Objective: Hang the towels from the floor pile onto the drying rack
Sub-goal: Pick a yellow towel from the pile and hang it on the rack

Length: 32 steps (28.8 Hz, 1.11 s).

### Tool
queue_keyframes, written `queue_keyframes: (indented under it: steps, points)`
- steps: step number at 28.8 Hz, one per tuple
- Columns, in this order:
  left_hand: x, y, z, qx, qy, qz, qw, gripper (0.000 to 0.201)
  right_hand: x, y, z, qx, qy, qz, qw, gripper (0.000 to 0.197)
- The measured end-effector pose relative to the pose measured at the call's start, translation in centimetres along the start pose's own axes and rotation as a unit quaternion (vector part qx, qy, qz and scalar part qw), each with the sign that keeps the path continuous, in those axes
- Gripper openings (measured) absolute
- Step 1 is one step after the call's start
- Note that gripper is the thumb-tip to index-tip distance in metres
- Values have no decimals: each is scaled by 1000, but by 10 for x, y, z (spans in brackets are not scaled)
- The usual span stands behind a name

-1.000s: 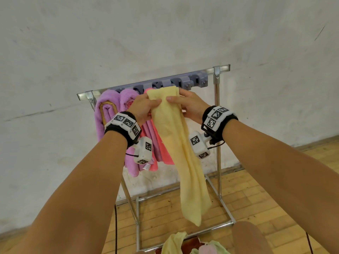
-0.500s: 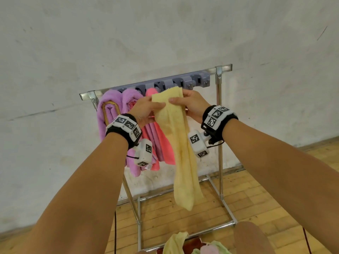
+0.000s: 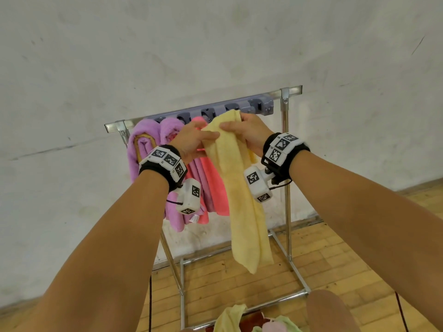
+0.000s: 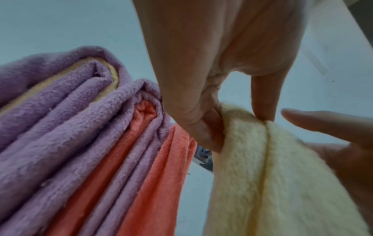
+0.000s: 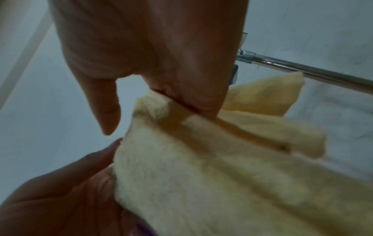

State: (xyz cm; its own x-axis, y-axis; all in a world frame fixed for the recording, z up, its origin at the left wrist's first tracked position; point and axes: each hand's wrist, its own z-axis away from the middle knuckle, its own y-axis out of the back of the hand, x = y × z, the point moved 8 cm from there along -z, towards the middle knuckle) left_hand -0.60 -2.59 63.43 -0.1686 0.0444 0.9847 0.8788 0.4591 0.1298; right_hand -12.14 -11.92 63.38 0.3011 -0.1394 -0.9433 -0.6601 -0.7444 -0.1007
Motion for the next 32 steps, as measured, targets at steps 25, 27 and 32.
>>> queue_keyframes:
  steps: [25, 27, 32]
  points:
    - [13, 14, 5, 37, -31, 56, 997, 36, -13, 9, -2, 56, 6, 65, 996, 54]
    - [13, 14, 5, 22, -45, 7, 999, 50, -13, 11, -5, 79, 15, 55, 995, 54]
    - [10, 15, 3, 19, -81, -27, 996, 27, -6, 7, -7, 79, 0, 69, 994, 52]
